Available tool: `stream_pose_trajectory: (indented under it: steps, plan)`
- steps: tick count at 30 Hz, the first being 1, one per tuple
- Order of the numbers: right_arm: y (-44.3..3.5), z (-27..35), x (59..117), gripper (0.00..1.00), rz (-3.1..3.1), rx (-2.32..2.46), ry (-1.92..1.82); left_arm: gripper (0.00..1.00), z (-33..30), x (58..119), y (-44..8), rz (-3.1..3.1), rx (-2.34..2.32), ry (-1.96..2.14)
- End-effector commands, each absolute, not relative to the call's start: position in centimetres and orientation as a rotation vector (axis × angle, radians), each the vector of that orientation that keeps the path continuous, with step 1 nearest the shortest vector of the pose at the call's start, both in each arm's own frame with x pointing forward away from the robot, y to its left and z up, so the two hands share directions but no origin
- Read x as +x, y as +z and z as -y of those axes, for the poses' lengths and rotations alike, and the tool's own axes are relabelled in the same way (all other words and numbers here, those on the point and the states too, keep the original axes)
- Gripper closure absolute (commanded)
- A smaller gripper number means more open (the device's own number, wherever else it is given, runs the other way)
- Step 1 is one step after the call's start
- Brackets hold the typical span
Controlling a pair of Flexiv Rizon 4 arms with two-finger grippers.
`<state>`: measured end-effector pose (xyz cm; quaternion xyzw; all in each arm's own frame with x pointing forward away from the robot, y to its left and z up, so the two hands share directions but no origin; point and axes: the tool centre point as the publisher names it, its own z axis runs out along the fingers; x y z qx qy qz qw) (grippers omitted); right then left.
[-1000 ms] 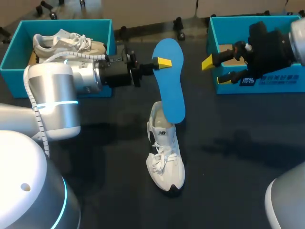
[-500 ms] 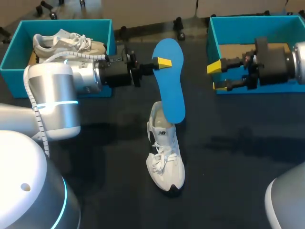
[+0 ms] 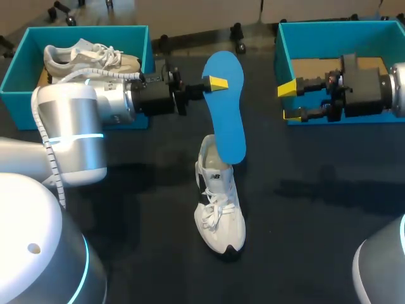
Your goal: Take the shoe out of the shoebox, open the shoe tongue, remove and reinsert the insole, then place the shoe into the shoebox
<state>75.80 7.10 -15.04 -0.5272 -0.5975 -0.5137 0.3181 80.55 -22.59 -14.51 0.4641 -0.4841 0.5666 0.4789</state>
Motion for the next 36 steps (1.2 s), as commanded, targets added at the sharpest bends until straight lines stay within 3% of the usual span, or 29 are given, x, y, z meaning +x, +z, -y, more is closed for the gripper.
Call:
stream_pose_trajectory:
  steps: [1, 36]
  plan:
    - [-15.0, -7.3, 76.0, 0.0, 1.573, -1.388, -1.349, 1.0, 22.7, 80.6, -14.6, 1.18, 1.133, 1.384]
    - [-15.0, -7.3, 76.0, 0.0, 1.573, -1.388, -1.349, 1.0, 19.2, 80.0, -11.4, 1.894, 0.107, 2.28]
